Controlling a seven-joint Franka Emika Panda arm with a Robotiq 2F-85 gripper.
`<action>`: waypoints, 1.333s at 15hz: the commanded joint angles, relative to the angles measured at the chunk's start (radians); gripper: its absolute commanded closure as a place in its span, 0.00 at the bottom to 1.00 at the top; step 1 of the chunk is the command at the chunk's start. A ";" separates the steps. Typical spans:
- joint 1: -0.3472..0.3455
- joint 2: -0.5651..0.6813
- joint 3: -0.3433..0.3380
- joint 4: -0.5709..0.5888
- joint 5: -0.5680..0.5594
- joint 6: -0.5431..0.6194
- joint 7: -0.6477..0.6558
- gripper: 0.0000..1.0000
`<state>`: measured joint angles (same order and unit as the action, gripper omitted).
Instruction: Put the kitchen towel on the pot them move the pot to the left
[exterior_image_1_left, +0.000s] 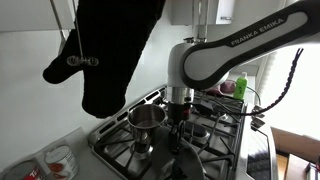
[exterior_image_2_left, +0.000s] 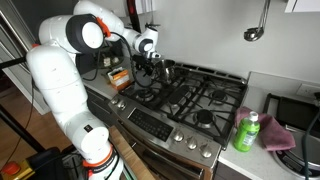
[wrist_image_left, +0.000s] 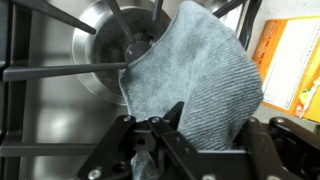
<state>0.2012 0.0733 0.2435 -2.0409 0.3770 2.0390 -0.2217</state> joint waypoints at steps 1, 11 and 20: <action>0.004 -0.030 -0.010 -0.006 -0.066 -0.029 0.067 0.37; -0.018 -0.099 -0.050 0.026 -0.150 -0.250 0.176 0.00; -0.031 -0.241 -0.059 0.026 -0.385 -0.296 0.278 0.00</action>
<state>0.1759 -0.1077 0.1813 -1.9963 0.0598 1.7428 0.0119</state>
